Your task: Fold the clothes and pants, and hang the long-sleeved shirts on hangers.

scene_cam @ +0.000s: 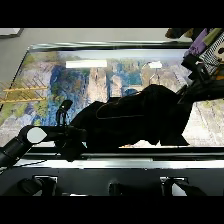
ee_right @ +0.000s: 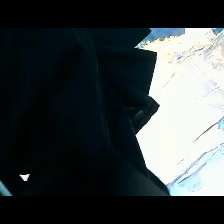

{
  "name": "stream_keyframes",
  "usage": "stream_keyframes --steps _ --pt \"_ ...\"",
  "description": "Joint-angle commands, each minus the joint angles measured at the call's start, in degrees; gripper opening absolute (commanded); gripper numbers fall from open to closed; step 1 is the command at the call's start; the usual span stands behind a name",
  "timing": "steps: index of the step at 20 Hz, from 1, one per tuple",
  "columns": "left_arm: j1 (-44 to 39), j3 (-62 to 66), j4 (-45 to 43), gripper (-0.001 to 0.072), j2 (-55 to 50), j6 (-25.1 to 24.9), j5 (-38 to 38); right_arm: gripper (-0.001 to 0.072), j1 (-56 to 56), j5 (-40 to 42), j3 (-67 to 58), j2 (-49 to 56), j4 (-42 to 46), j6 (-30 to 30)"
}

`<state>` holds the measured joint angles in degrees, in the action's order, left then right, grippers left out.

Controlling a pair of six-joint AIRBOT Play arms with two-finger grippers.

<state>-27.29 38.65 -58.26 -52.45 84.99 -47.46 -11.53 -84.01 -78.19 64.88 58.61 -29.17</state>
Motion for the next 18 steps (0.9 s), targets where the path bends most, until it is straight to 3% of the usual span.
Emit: stream_keyframes --steps 1,4,11,12,13,14,18 --pt "-3.50 0.09 -8.24 0.0542 -1.70 6.97 0.17 0.0029 0.07 -3.50 -0.04 -1.42 -0.28 -7.82" --pt "-7.93 0.61 -11.72 0.0541 -7.30 13.25 4.17 0.0029 0.07 -4.09 -0.04 -1.44 -0.31 -11.34" --pt "-11.43 4.74 -11.85 0.0539 -17.53 13.22 10.69 0.0029 0.07 -4.39 -0.04 -1.42 -0.24 -16.39" --pt "-11.37 5.18 -11.85 0.0490 -18.62 13.20 10.69 0.0029 0.07 -4.44 -0.04 -1.44 -0.24 -16.85" --pt "-11.37 5.29 -11.85 0.0226 -19.32 13.20 10.67 0.0029 0.07 -4.39 -0.04 -1.44 -0.24 -17.59" --pt "-11.37 5.29 -11.85 0.0022 -19.52 13.00 10.84 0.0029 0.07 -4.39 -0.04 -1.44 -0.22 -18.67" --pt "-8.26 8.94 -11.89 0.0021 -18.84 12.74 9.49 0.0028 0.09 -4.44 -0.04 -1.49 -0.31 -23.17"
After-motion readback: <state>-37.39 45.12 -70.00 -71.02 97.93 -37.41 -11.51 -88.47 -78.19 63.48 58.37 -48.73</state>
